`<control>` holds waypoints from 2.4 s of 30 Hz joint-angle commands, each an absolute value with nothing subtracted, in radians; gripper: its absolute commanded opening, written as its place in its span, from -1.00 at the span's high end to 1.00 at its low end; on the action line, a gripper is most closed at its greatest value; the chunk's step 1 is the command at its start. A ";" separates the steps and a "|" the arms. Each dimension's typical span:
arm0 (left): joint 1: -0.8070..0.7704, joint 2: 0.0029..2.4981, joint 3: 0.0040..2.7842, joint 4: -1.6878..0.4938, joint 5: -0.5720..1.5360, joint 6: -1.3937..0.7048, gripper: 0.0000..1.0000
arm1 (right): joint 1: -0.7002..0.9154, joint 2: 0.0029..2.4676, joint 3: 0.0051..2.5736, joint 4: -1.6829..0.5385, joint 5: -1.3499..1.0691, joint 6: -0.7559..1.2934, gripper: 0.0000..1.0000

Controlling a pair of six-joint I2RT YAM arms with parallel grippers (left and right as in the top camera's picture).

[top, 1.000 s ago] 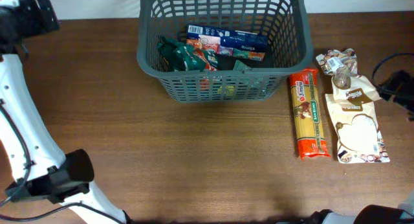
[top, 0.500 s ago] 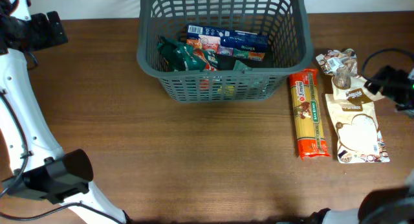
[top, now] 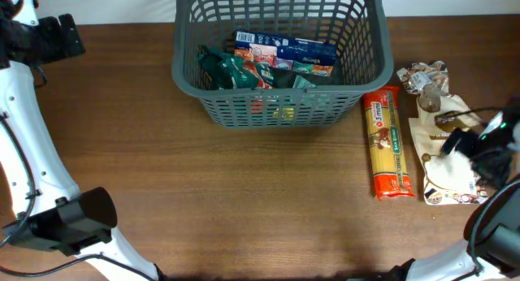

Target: Pack container

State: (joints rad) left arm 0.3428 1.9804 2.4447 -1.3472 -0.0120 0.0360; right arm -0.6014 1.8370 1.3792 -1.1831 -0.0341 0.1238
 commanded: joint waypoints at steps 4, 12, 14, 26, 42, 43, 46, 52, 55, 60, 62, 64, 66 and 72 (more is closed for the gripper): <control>0.349 1.982 2.439 -1.348 -0.012 0.022 -0.99 | -0.545 1.839 1.225 -1.052 0.002 0.069 -0.98; 0.349 1.982 2.439 -1.348 -0.012 0.022 -0.99 | -0.393 1.839 1.213 -0.929 0.096 -0.002 -0.98; 0.349 1.982 2.439 -1.348 -0.012 0.022 -0.99 | -0.373 1.839 1.213 -0.899 0.120 -0.027 -0.98; 0.349 1.982 2.439 -1.348 -0.012 0.022 -0.99 | -0.373 1.839 1.213 -0.791 0.195 -0.026 -0.98; 0.349 1.982 2.439 -1.348 -0.012 0.022 -0.99 | -0.377 1.839 1.176 -0.785 0.196 0.003 -0.92; 0.349 1.982 2.439 -1.348 -0.012 0.022 -0.98 | -0.377 1.839 1.169 -0.786 0.195 -0.015 -0.91; 0.349 1.982 2.439 -1.348 -0.012 0.022 -0.99 | -0.377 1.839 1.161 -0.782 0.192 -0.075 -1.00; 0.349 1.982 2.439 -1.348 -0.012 0.022 -0.99 | -0.377 1.841 1.161 -0.761 0.192 -0.139 -0.98; 0.349 1.982 2.439 -1.348 -0.012 0.022 -0.98 | -0.381 1.852 1.161 -0.754 0.197 -0.143 -0.87; 0.349 1.982 2.439 -1.348 -0.012 0.022 -0.99 | -0.381 1.884 1.161 -0.759 0.218 -0.142 -0.84; 0.349 1.982 2.439 -1.348 -0.012 0.022 -0.98 | -0.380 1.905 1.161 -0.773 0.215 -0.142 -0.80; 0.349 1.982 2.439 -1.348 -0.012 0.022 -0.99 | -0.378 1.925 1.161 -0.785 0.215 -0.142 -0.77; 0.349 1.982 2.439 -1.348 -0.012 0.022 -0.99 | -0.378 1.939 1.161 -0.785 0.214 -0.141 -0.77; 0.349 1.982 2.439 -1.348 -0.012 0.022 -0.99 | -0.381 1.951 1.161 -0.767 0.215 -0.138 -0.29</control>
